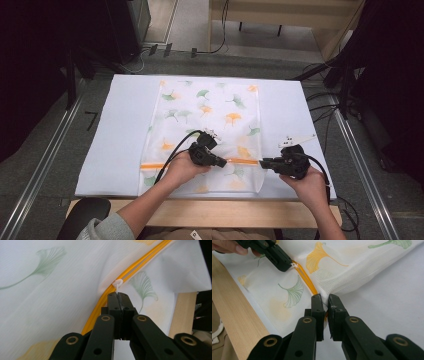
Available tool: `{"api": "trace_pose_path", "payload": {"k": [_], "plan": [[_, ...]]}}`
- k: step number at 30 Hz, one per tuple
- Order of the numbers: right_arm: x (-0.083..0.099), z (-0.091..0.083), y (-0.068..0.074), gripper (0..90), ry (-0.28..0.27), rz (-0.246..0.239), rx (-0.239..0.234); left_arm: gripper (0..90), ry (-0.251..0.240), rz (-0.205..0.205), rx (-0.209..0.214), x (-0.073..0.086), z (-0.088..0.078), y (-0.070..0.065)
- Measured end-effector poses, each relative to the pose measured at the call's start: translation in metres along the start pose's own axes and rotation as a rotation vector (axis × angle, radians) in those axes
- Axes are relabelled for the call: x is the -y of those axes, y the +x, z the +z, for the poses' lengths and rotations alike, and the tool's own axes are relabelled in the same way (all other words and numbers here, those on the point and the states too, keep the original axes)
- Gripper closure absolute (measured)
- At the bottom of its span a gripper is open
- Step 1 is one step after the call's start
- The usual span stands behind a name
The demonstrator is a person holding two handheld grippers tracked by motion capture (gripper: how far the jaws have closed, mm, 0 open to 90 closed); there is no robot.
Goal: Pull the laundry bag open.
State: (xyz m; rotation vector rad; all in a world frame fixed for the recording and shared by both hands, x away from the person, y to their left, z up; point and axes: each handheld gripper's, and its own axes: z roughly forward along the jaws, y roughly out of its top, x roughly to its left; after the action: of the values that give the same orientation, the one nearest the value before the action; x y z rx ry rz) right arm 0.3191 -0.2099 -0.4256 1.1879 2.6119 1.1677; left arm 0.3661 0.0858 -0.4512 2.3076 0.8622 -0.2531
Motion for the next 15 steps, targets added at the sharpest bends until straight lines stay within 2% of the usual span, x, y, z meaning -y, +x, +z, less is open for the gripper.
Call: {"api": "trace_pose_path", "payload": {"k": [5,13,15], "plan": [[0.0,-0.003,-0.007,86.0,-0.001,0.016,-0.003,90.0,-0.009,-0.032,-0.011,0.006,-0.008,0.006],[-0.006,0.001,-0.005,86.0,0.003,-0.003,-0.012,90.0,-0.004,-0.026,-0.033,0.011,-0.014,0.003],[-0.006,0.002,-0.004,86.0,0.008,-0.011,-0.011,90.0,-0.007,-0.009,-0.041,0.011,-0.016,0.002]]}}
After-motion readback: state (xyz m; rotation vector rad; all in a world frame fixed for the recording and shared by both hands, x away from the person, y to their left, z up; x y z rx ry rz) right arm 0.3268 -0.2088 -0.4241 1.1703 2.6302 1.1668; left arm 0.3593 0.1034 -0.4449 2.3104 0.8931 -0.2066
